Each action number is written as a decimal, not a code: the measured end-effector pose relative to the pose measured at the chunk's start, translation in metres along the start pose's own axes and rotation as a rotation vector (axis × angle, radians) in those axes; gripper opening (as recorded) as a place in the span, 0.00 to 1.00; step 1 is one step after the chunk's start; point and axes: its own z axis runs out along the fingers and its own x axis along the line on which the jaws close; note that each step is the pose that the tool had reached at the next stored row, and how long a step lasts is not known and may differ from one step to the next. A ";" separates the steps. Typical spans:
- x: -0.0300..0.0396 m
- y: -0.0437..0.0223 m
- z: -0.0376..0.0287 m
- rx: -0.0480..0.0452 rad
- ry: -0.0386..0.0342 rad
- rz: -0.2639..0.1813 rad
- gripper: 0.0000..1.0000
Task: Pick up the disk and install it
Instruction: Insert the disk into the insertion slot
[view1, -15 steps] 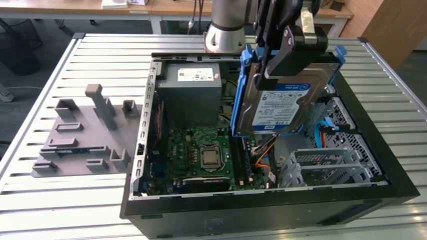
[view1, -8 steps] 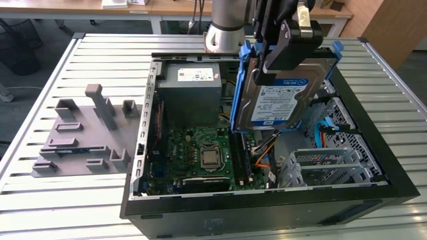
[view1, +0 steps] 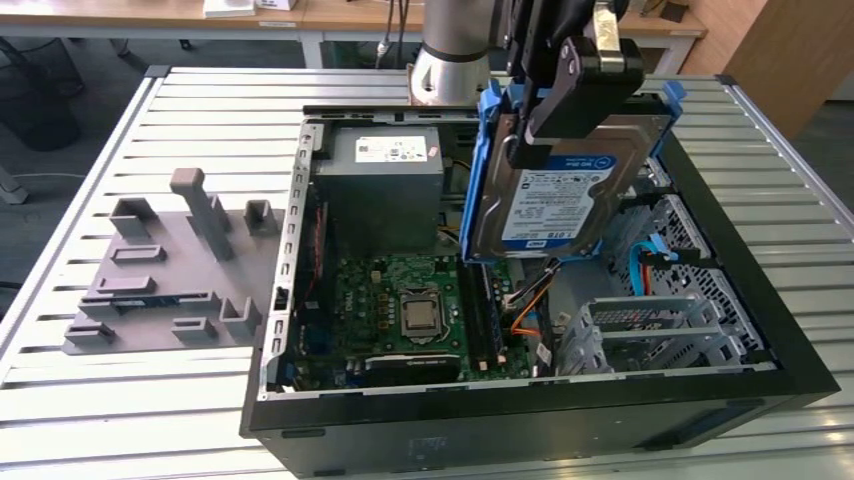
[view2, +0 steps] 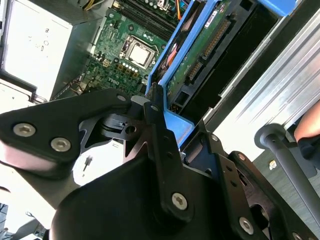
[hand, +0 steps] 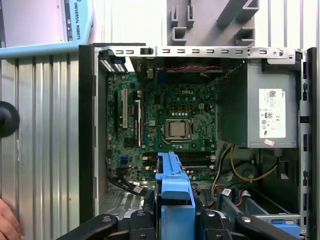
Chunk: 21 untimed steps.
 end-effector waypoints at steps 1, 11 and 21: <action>-0.0002 0.0000 0.0000 0.0000 0.0000 0.000 0.36; -0.0021 0.0000 0.0001 0.0000 0.0000 0.000 0.36; -0.0031 -0.0021 0.0000 -0.0001 0.0001 0.000 0.36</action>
